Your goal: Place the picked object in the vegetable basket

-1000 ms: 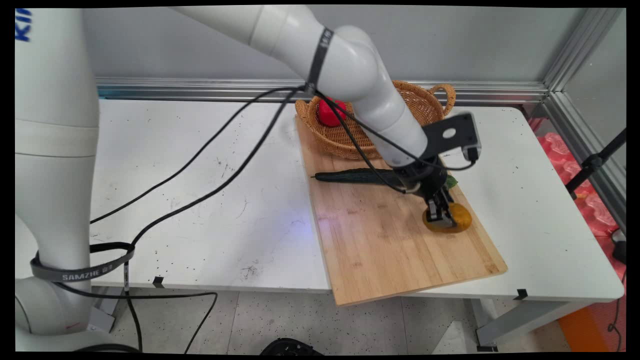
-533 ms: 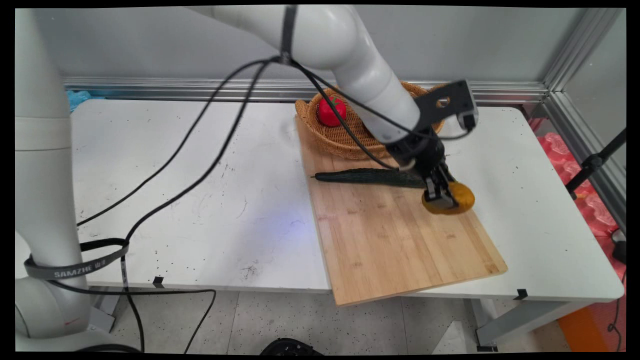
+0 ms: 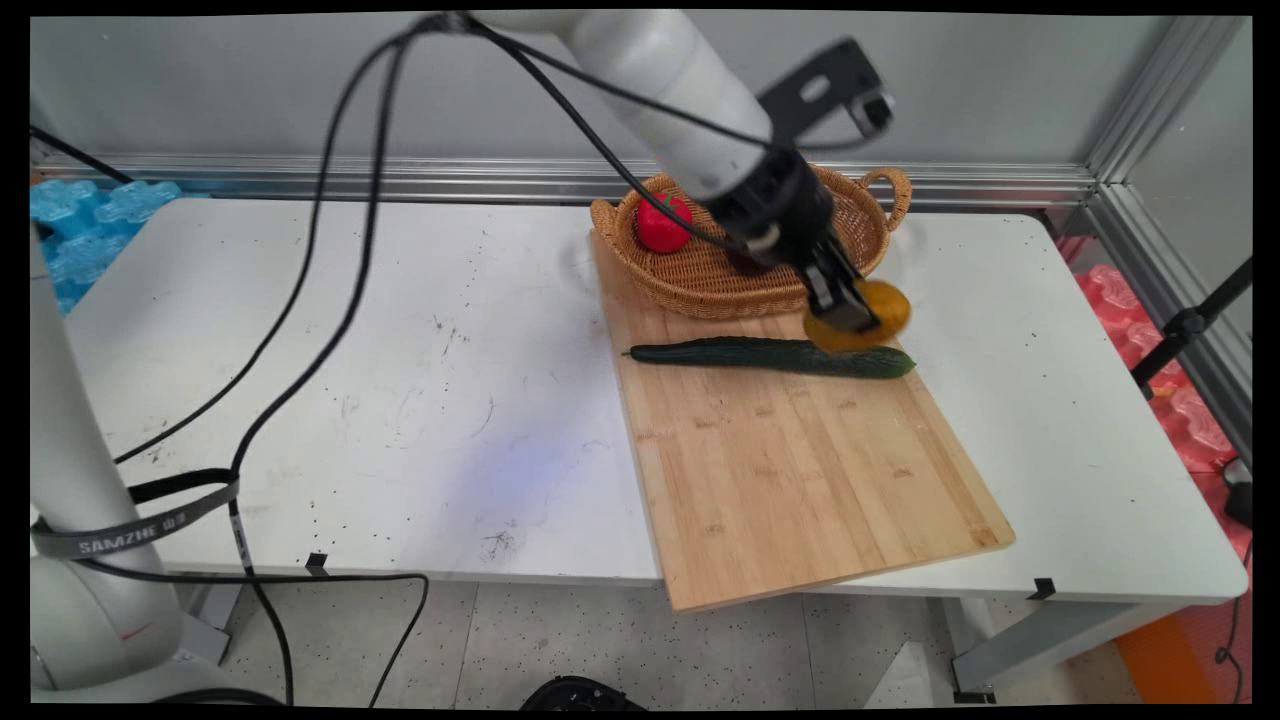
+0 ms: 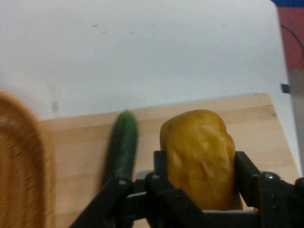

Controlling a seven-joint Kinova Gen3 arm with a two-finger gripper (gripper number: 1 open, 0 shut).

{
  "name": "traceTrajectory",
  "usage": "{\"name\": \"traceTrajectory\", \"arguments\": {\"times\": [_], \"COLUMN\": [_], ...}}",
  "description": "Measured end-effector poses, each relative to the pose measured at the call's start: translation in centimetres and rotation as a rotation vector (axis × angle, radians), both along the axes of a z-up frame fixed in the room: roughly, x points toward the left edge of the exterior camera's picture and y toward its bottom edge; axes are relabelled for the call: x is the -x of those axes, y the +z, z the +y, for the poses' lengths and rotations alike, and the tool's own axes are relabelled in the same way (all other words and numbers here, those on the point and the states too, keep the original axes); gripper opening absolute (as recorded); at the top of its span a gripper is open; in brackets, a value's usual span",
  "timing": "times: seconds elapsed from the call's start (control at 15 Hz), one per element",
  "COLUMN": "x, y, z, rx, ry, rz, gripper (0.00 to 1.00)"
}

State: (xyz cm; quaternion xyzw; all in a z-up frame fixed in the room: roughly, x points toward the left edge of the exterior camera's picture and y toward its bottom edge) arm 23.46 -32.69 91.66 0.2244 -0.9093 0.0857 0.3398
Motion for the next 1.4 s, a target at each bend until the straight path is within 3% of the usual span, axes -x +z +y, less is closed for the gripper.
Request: {"name": "traceTrajectory", "arguments": {"times": [0.33, 0.6, 1.0, 1.4], "x": [-4.3, -6.0, -5.8, -3.3], "y": [2.2, 3.1, 3.0, 1.3], "z": [-1.1, -3.1, -6.9, -11.7], "rx": [-0.015, -0.011, 0.010, 0.021], "ry": [0.169, 0.271, 0.348, 0.399], "rz": [0.038, 0.069, 0.066, 0.017], "gripper": [0.00, 0.00, 0.00, 0.00]}}
